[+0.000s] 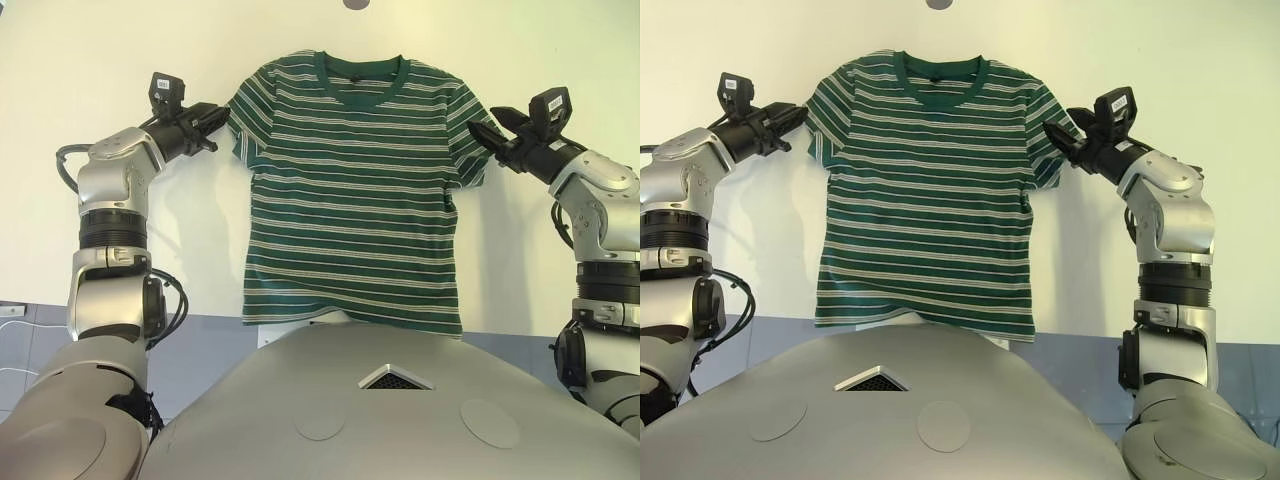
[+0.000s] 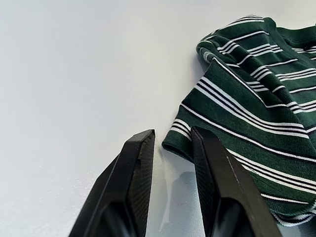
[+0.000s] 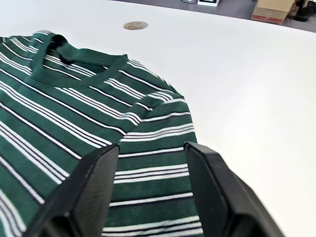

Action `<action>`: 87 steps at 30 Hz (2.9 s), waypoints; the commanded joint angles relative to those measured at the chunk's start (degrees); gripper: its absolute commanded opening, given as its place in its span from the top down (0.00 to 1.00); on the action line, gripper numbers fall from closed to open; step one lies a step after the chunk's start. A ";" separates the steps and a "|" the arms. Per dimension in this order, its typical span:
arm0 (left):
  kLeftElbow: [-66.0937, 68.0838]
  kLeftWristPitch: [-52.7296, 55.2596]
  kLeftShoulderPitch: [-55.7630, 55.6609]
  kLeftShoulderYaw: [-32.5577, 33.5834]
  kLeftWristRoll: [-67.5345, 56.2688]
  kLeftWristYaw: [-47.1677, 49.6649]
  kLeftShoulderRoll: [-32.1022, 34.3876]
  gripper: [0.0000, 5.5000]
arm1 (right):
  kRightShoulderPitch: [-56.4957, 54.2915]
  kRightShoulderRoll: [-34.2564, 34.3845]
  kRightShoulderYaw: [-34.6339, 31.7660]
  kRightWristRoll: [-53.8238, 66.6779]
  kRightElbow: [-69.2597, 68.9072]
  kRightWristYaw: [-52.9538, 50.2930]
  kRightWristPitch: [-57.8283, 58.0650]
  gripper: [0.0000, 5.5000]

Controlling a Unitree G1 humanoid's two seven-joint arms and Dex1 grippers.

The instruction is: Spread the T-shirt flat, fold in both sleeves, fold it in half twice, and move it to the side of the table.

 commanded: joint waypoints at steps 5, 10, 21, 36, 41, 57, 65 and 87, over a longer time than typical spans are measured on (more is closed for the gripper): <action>2.29 -5.17 1.43 -3.72 5.64 -1.19 -0.14 0.99 | -0.84 1.36 -1.62 -1.65 2.08 -2.18 -0.87 0.55; -6.39 -8.01 1.55 0.99 1.42 0.41 -2.28 1.00 | -0.63 2.15 -4.76 -0.97 3.48 -4.60 1.19 0.55; -21.68 0.85 3.91 -5.01 0.73 -0.82 -5.11 1.00 | 5.10 2.84 -7.81 2.25 -2.45 -5.04 9.02 0.70; -24.72 13.00 -0.53 5.27 -11.71 3.43 -11.06 0.76 | 2.43 2.23 -5.61 3.89 -15.58 -7.35 17.91 1.00; -31.56 9.09 7.22 4.72 -8.26 0.18 -3.38 0.59 | -2.55 3.11 -0.58 3.09 -23.86 -9.85 24.39 1.00; -48.96 -18.24 29.05 -6.54 10.55 -23.02 26.03 0.06 | 0.46 -12.69 6.80 -3.67 -27.28 10.69 8.82 0.64; -47.24 -55.57 47.34 0.33 17.08 -29.26 31.58 0.02 | 30.15 -30.62 2.04 -13.63 -22.14 34.76 -38.01 0.60; -39.09 -71.17 50.39 -13.83 32.88 -15.83 31.38 0.76 | 32.37 -29.05 1.82 -11.33 -15.60 34.95 -47.70 0.59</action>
